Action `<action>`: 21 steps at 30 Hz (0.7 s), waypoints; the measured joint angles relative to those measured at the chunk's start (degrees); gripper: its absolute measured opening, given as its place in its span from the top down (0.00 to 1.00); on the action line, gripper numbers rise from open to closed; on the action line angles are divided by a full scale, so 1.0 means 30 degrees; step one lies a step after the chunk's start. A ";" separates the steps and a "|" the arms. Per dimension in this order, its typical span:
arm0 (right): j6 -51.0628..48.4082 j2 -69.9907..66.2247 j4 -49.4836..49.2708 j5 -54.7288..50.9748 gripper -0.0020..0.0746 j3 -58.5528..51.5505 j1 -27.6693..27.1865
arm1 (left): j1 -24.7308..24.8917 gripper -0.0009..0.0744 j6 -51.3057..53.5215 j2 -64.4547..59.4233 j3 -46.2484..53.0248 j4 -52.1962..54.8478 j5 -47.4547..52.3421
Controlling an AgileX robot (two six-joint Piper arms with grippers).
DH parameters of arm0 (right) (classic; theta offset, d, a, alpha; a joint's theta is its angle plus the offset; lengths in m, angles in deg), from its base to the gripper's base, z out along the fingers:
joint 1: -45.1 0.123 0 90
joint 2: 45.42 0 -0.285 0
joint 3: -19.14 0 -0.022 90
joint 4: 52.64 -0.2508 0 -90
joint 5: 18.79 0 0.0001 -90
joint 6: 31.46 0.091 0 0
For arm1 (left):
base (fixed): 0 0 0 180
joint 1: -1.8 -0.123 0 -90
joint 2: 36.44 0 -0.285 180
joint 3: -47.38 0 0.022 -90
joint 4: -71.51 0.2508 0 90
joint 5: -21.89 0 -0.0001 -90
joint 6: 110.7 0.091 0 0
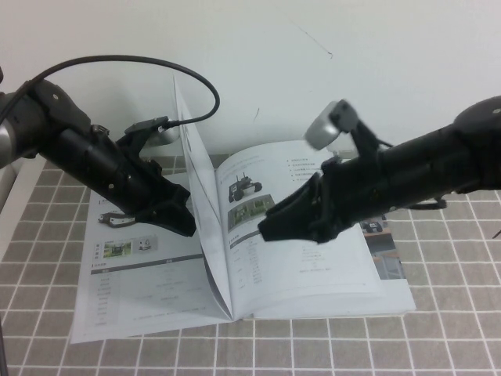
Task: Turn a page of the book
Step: Open the closed book
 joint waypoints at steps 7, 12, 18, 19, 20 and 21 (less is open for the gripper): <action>0.1903 0.0035 0.1909 0.2146 0.94 -0.0297 0.2853 | 0.0000 0.99 0.0000 0.0000 0.0000 -0.0047 0.0000; 0.1296 0.1378 0.0821 1.0591 0.96 -0.3613 0.5524 | 0.0000 0.99 0.0000 0.0000 0.0000 -0.0056 0.0000; -0.7675 0.2595 -0.7439 1.9229 0.96 -0.6083 0.9753 | 0.0000 0.99 0.0000 0.0000 0.0000 -0.0056 0.0000; -0.8574 0.2553 -0.8091 1.9271 0.96 -0.6162 1.0011 | 0.0000 0.99 0.0000 0.0000 0.0000 -0.0056 0.0000; -0.8968 0.2482 -0.8422 1.8979 0.96 -0.6201 1.0134 | 0.0000 0.99 0.0000 0.0000 0.0000 -0.0090 0.0000; -0.9287 0.2440 -0.8718 1.8658 0.96 -0.6201 1.0217 | 0.0000 0.99 0.0000 0.0000 0.0000 -0.0131 0.0000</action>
